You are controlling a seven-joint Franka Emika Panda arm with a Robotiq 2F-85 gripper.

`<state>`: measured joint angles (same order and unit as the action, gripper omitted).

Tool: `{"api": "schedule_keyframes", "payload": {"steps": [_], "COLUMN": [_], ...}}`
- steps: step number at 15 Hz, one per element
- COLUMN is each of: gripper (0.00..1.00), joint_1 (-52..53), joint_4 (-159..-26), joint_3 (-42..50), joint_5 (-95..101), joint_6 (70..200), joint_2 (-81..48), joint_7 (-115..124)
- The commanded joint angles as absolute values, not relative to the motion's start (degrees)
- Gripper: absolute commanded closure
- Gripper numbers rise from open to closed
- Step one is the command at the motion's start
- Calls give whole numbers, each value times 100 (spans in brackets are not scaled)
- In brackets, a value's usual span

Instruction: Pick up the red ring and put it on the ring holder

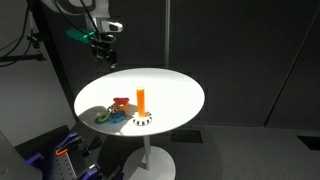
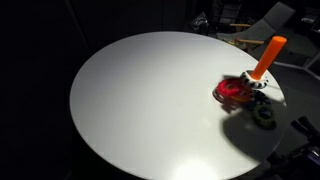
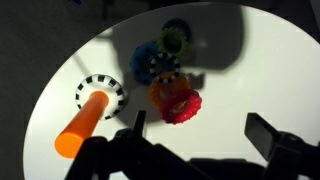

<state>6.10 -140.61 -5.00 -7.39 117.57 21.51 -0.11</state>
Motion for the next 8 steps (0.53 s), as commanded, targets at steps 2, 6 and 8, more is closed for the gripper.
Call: {"api": "schedule_keyframes", "payload": {"steps": [2,6,8], "gripper": [0,0,0], "joint_1": [621,596,570], "joint_4": [-14036,-14059,-14143], "joint_3": [-497,-520,-541], "joint_5": [-735,-679,-641], "joint_6": [11752,11806,11930], "joint_2": [2120,2085,1976], "joint_7": [-12,55,137]}}
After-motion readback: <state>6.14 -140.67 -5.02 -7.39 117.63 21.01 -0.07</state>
